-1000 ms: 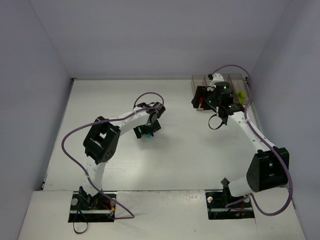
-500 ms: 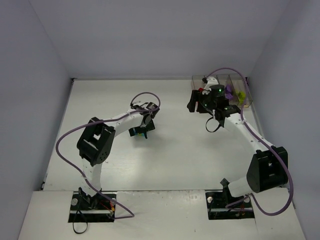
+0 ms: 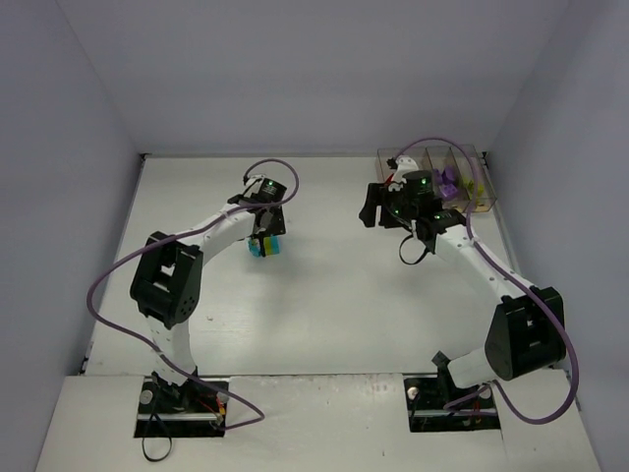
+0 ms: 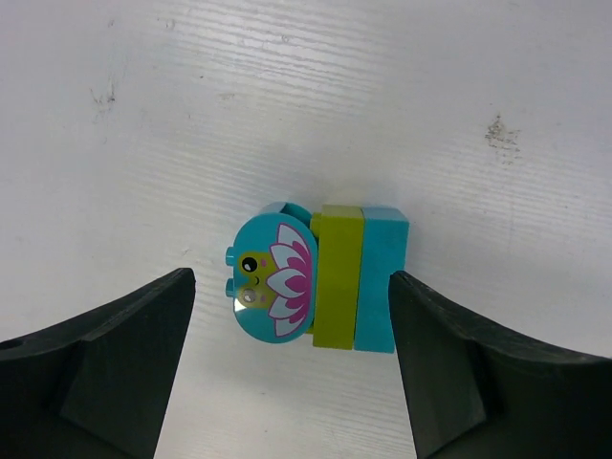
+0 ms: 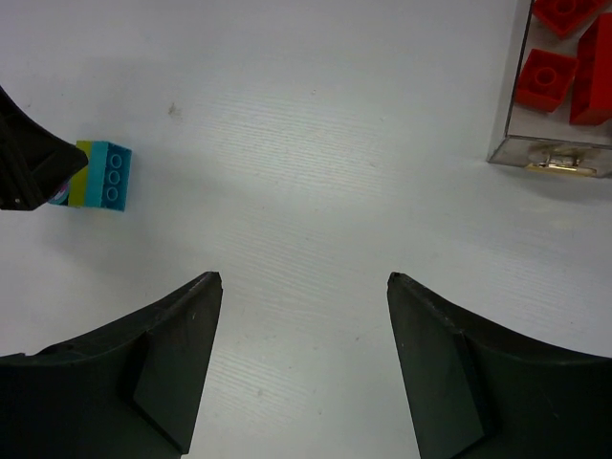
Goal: Sort the legos into containers by color
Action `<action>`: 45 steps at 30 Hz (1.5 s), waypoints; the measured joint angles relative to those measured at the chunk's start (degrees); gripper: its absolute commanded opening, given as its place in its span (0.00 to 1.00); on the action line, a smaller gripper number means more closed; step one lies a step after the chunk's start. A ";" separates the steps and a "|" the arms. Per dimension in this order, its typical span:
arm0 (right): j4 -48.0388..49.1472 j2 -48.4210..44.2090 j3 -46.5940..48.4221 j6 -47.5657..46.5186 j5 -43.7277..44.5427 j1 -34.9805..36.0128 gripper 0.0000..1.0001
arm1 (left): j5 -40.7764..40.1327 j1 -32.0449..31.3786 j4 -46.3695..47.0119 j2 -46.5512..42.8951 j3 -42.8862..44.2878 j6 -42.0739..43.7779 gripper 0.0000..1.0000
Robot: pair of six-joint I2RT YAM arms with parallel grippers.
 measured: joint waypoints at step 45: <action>-1.25 -0.04 -1.20 -0.20 -1.97 1.05 0.68 | 28.50 0.92 -6.93 10.40 10.84 70.31 0.79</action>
